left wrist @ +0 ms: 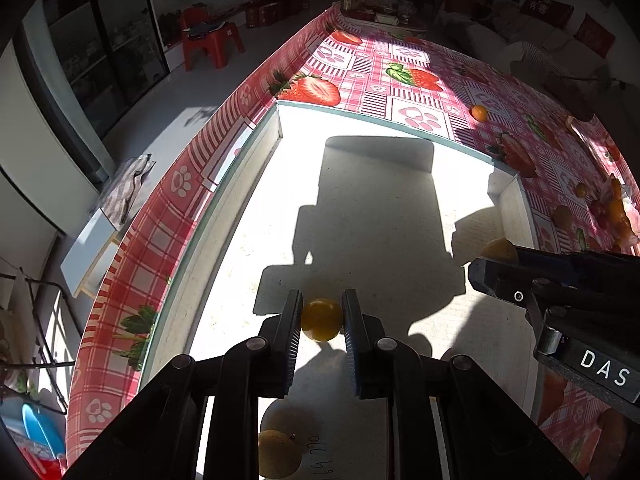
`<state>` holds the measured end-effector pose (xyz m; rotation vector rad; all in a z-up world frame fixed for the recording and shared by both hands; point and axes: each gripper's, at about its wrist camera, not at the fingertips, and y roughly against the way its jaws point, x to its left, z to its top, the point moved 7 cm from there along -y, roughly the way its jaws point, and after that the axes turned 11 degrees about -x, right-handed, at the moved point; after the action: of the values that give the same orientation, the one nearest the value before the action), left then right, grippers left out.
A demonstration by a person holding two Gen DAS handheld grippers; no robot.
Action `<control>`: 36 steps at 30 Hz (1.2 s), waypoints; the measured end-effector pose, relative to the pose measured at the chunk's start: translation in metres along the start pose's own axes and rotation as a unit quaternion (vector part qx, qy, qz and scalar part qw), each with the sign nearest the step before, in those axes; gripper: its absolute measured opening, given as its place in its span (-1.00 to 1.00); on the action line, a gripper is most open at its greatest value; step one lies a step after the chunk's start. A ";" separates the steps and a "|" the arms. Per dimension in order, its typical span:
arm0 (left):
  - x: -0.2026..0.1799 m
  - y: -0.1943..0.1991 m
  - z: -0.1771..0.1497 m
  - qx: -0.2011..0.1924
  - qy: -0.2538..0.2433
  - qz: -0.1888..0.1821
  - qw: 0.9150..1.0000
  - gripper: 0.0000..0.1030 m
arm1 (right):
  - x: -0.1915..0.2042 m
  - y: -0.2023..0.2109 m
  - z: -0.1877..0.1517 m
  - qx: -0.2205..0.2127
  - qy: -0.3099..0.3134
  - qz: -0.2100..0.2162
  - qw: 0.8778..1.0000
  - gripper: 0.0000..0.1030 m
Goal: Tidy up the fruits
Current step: 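Carry both fruits over the white tray and open both tools to release them, then move both open tools toward the red cherry tomatoes on the tablecloth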
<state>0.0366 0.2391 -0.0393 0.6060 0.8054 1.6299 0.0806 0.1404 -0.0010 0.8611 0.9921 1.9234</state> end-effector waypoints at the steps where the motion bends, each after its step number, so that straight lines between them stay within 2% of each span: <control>1: 0.000 0.000 0.000 -0.001 0.000 0.000 1.000 -0.58 | 0.000 -0.003 0.000 0.003 0.000 0.000 1.000 -0.43; 7: -0.002 -0.002 0.002 -0.005 -0.017 0.009 1.000 -0.58 | 0.000 -0.019 -0.002 0.021 0.009 -0.008 1.000 -0.42; 13: -0.002 -0.002 0.002 -0.006 -0.021 0.012 1.000 -0.53 | 0.007 -0.023 0.000 0.022 0.031 -0.022 0.999 -0.41; 14: -0.001 -0.002 0.002 -0.007 -0.021 0.018 1.000 -0.47 | 0.007 -0.023 0.001 0.023 0.028 -0.020 0.999 -0.36; 15: 0.001 -0.001 0.001 -0.007 -0.020 0.024 0.999 -0.15 | 0.006 -0.023 0.001 0.024 0.021 -0.015 0.999 -0.31; 16: 0.002 0.000 0.002 -0.012 -0.018 0.026 0.999 0.18 | 0.005 -0.022 0.002 0.023 0.013 -0.012 1.000 -0.16; 17: 0.004 0.002 0.003 -0.019 -0.016 0.028 0.999 0.22 | 0.004 -0.019 0.004 0.018 0.008 -0.013 1.000 0.06; 20: 0.006 0.007 0.004 -0.023 -0.014 0.027 0.999 0.22 | 0.003 -0.002 0.011 -0.013 -0.004 -0.003 1.000 0.45; 22: 0.007 0.010 0.004 -0.025 -0.014 0.028 0.999 0.22 | 0.002 0.010 0.015 -0.031 -0.009 -0.002 0.999 0.55; 29: -0.005 0.035 0.002 -0.041 -0.022 0.019 0.999 0.22 | -0.012 0.046 0.012 -0.055 -0.046 0.007 0.997 0.60; 36: -0.044 0.066 -0.005 -0.056 -0.050 -0.010 0.997 0.22 | -0.041 0.081 -0.023 -0.058 -0.080 -0.005 0.995 0.60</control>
<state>0.0003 0.1888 0.0104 0.5915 0.6409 1.6020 0.0533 0.0670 0.0494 0.9240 0.7807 1.8522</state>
